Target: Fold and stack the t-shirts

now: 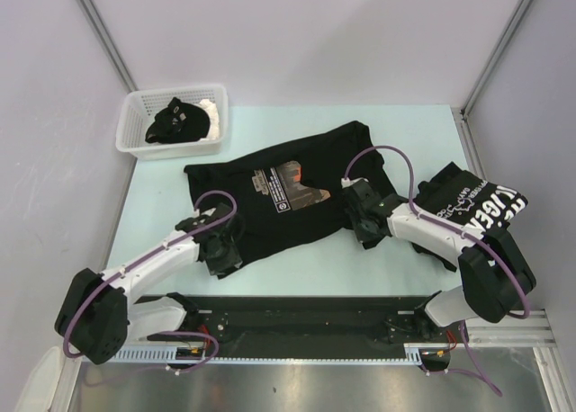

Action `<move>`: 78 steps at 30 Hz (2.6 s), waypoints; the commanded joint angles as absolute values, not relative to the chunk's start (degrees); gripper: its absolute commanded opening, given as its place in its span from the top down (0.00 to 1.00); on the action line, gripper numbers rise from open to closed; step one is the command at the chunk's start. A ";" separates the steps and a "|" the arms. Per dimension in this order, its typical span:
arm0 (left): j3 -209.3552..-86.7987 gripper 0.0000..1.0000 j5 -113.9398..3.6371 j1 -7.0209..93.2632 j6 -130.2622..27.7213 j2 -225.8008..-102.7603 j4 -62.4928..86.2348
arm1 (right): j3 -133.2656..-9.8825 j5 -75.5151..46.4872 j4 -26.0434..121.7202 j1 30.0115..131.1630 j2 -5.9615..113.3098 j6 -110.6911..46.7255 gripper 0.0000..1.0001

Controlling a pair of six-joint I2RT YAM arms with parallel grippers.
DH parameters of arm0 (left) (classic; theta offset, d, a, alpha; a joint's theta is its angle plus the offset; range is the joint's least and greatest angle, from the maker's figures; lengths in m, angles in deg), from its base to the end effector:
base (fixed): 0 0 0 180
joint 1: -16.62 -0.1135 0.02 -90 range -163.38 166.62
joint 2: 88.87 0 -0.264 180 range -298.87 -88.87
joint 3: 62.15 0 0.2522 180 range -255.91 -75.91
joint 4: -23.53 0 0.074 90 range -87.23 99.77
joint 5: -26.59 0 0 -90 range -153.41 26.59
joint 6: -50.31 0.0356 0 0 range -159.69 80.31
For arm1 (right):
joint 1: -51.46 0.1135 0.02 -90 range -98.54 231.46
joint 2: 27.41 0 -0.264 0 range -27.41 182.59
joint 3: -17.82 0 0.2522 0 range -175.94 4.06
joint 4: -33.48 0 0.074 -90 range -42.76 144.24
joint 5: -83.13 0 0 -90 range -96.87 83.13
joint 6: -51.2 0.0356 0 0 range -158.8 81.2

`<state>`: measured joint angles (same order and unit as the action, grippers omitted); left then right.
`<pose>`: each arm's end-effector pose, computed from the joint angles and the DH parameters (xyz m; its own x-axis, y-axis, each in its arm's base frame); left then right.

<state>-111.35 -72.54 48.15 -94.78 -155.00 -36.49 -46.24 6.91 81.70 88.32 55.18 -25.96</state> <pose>0.1556 -0.0888 0.1751 -0.8736 -0.4139 -0.2560 -0.4029 0.9101 -0.0967 0.2195 0.1539 0.1954 -0.8295 -0.3521 -0.4335 -0.3313 0.9351 -0.1257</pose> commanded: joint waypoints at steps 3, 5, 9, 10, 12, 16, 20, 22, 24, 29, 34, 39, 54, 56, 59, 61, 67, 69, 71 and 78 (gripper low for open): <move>-112.83 0.53 -76.85 50.02 -100.25 -151.98 -42.61 | -48.32 4.99 81.26 87.94 55.12 -26.85 1.00; -111.51 0.53 -76.86 50.02 -100.68 -151.72 -42.35 | -48.32 4.47 81.08 87.94 55.38 -26.93 1.00; -110.27 0.53 -77.38 50.02 -101.21 -152.07 -42.26 | -48.32 4.29 81.43 88.02 55.12 -26.76 1.00; -110.45 0.52 -77.65 50.02 -101.30 -152.15 -42.53 | -48.32 4.20 81.52 88.02 55.04 -26.76 1.00; -110.88 0.52 -78.00 50.02 -101.21 -152.16 -43.05 | -48.32 4.03 81.78 88.02 55.12 -26.76 1.00; -111.59 0.28 -79.32 50.02 -101.22 -152.77 -43.85 | -48.32 4.11 81.78 87.94 54.95 -26.67 1.00; -111.33 0.28 -80.37 50.02 -101.39 -152.77 -43.14 | -48.32 3.85 82.05 87.94 54.77 -26.67 1.00; -110.72 0.28 -80.64 50.02 -101.22 -152.77 -41.83 | -48.32 3.85 82.31 88.02 54.51 -26.67 1.00; -110.01 0.28 -80.64 50.02 -101.21 -153.03 -40.43 | -48.41 3.76 82.40 88.02 54.51 -26.67 1.00; -107.99 0.31 -79.50 50.02 -101.48 -155.23 -36.03 | -48.41 2.89 82.84 87.94 53.54 -26.49 1.00; -106.32 0.35 -78.35 50.02 -102.44 -155.94 -33.83 | -48.32 1.74 82.93 88.02 52.31 -26.67 1.00; -104.74 0.55 -77.83 50.11 -102.53 -155.76 -31.46 | -48.32 0.16 82.84 88.02 51.70 -27.02 1.00; -119.63 1.00 -86.78 49.93 -97.71 -154.69 -38.47 | -55.60 8.42 83.90 83.99 49.94 -31.67 1.00; -124.49 1.00 -90.02 49.06 -95.60 -156.72 -39.27 | -57.72 8.86 83.28 81.01 50.37 -32.64 1.00; -134.77 1.00 -91.97 47.04 -91.47 -161.81 -39.98 | -62.37 9.38 81.44 78.01 52.30 -34.66 1.00; -142.41 1.00 -93.55 45.72 -87.96 -166.03 -39.19 | -66.05 10.26 80.30 75.73 53.80 -36.41 1.00; -164.30 1.00 -92.94 35.88 -79.69 -178.95 -38.92 | -77.31 11.59 77.13 68.62 62.14 -36.95 1.00; -172.53 1.00 -92.51 32.10 -77.66 -183.15 -39.71 | -83.72 10.71 75.98 67.37 66.00 -37.74 1.00; -177.49 1.00 -91.45 29.30 -75.13 -185.63 -39.89 | -93.51 10.36 78.16 66.32 70.04 -38.53 1.00; -200.69 1.00 -94.35 26.56 -72.65 -194.69 -42.35 | -115.43 9.21 79.85 65.61 83.24 -38.71 1.00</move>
<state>-190.71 -90.35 28.17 -76.81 -193.30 -41.04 -104.51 7.45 79.95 66.64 80.32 -37.21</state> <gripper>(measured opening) 0.016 0.019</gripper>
